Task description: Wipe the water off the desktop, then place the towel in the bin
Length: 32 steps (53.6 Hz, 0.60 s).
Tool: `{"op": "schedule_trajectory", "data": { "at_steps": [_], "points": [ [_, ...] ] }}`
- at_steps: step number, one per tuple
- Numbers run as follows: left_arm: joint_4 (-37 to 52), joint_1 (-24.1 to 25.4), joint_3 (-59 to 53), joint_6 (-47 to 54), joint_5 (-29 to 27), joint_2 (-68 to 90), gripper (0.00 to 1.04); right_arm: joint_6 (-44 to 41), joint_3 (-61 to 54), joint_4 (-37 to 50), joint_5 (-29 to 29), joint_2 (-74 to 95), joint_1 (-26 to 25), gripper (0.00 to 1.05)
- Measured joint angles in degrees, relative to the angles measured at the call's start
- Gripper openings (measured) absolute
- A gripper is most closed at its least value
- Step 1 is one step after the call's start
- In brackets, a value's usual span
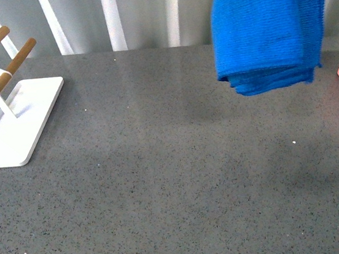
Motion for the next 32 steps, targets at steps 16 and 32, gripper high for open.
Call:
{"op": "schedule_trajectory", "data": {
  "at_steps": [16,32],
  "points": [
    [2.38,0.81,-4.39,-0.02,1.9,0.0,0.05,-3.3,12.74,-14.73,-20.52,16.81,-7.43,0.98],
    [2.6,0.72,-5.27,-0.37,1.79,-1.36,0.05,-5.09,23.17,16.37,-22.75,53.22,-5.75,0.98]
  ]
}}
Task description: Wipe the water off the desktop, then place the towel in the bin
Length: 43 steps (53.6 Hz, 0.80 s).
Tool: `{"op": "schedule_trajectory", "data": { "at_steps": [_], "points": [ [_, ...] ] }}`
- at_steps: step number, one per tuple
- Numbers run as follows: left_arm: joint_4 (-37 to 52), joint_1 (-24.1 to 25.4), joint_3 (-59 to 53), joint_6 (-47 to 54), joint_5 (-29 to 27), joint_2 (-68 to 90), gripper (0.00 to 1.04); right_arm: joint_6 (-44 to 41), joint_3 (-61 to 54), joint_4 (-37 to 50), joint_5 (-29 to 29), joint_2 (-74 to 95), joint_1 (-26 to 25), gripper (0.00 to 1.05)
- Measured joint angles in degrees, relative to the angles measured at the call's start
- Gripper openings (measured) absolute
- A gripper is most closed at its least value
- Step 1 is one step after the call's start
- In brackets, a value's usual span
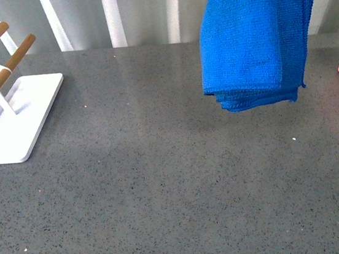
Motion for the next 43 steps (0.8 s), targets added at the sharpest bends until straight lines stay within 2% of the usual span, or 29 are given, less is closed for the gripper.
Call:
{"op": "schedule_trajectory", "data": {
  "at_steps": [9,18,24,30,43],
  "points": [
    [0.37,-0.33,-0.02,-1.01,0.33,-0.37,0.05,-0.28,2.73,3.37,-1.64,10.93,4.63,0.98],
    [0.39,-1.03,-0.02,-1.81,0.39,-0.52,0.05,-0.5,2.82,4.35,-4.07,17.07,13.64,0.98],
    [0.13,-1.27,0.02,-2.08,0.5,-0.52,0.05,-0.7,3.34,6.34,-3.87,18.4,17.18,0.98],
    [-0.13,-1.4,0.13,-2.19,0.72,-0.52,0.05,-1.14,4.85,7.39,-1.81,20.76,17.51,0.98],
    [-0.33,-1.38,0.13,-2.23,0.76,-0.52,0.05,-2.1,6.23,8.46,-1.99,23.1,15.8,0.98]
  ]
}}
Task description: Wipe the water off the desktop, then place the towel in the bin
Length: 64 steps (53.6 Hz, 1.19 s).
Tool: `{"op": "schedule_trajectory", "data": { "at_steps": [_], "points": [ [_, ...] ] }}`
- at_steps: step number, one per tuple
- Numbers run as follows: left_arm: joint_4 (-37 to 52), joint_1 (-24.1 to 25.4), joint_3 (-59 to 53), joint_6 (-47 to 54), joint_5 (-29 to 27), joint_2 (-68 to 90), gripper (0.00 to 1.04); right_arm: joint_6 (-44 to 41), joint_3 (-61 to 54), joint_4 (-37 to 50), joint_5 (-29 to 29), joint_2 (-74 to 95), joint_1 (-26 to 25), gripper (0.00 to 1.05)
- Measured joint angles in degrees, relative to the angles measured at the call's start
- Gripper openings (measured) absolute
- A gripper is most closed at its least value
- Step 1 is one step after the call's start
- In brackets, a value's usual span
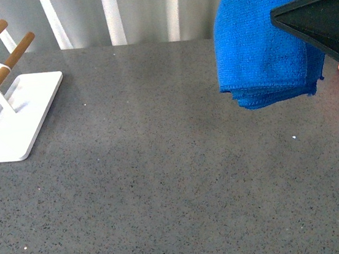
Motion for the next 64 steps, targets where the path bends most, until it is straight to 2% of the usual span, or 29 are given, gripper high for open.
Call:
{"op": "schedule_trajectory", "data": {
  "at_steps": [16,22,29,38,46,64],
  "points": [
    [-0.37,0.0,0.98,-1.44,0.79,0.0,0.05,-2.05,3.26,2.47,-1.27,4.28,-2.08,0.96],
    [-0.39,0.0,1.29,-1.92,0.98,0.0,0.05,-2.03,3.76,3.61,-1.27,5.81,-2.21,0.78],
    [-0.5,0.0,1.4,-2.32,1.01,0.0,0.05,-1.86,4.28,4.55,-1.22,6.95,-2.27,0.63],
    [-1.27,0.11,1.46,-2.32,0.81,-0.04,0.05,-1.18,4.57,4.72,-1.22,7.08,-2.03,0.28],
    [-1.51,0.26,1.46,-2.32,0.76,-0.04,0.05,-1.01,4.57,4.17,-1.51,6.36,-2.08,0.04],
    [-1.53,0.68,1.44,-2.32,0.57,-0.07,0.05,0.2,4.98,2.47,-3.91,2.67,-6.1,0.03]
  ]
}}
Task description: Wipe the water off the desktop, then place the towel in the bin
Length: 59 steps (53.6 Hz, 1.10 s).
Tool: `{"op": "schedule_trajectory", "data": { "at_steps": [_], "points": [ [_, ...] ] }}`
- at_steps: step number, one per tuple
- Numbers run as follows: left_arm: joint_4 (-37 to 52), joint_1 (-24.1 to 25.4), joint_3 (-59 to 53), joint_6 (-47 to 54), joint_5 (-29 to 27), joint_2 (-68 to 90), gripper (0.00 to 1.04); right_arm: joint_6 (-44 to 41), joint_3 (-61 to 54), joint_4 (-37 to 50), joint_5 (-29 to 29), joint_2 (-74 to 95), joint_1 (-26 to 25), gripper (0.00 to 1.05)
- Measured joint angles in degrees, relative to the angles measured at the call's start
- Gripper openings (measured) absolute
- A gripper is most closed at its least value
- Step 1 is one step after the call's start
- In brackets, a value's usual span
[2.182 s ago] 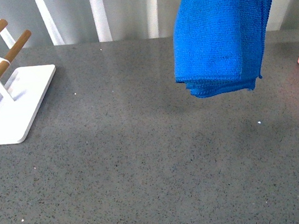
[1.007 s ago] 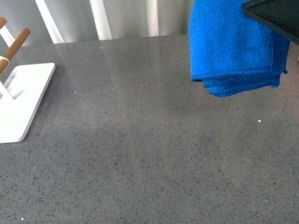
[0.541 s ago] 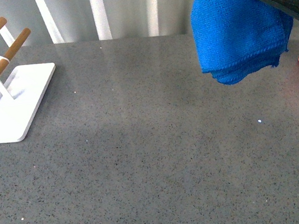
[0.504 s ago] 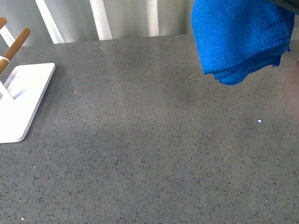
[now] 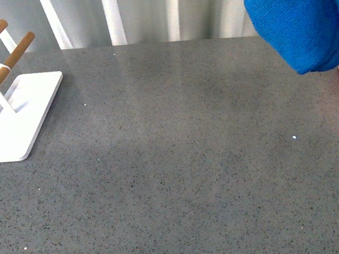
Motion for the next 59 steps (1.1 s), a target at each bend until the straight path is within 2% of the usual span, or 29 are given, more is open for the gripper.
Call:
{"op": "schedule_trajectory", "data": {
  "at_steps": [8,18,34,48,59],
  "points": [
    [-0.42,0.24,-0.02,-0.04,-0.63,-0.11,0.07,0.74,1.25,-0.24,-0.52,-0.76,-1.36,0.03],
    [-0.68,1.44,-0.87,-0.02,-1.11,-1.16,0.4,1.81,2.16,-0.37,-0.55,-1.27,-2.49,0.03],
    [-0.28,6.71,-8.94,3.74,-1.44,-6.67,0.98,3.3,2.93,-0.39,-0.85,-1.66,-3.72,0.03],
    [2.58,12.81,-22.99,9.29,-1.07,-14.93,0.98,4.87,3.06,-0.39,0.37,-1.75,-5.18,0.03],
    [4.33,16.57,-43.08,11.96,2.12,-32.39,0.98,4.85,2.95,-0.2,1.53,-1.27,-6.16,0.03]
  ]
}}
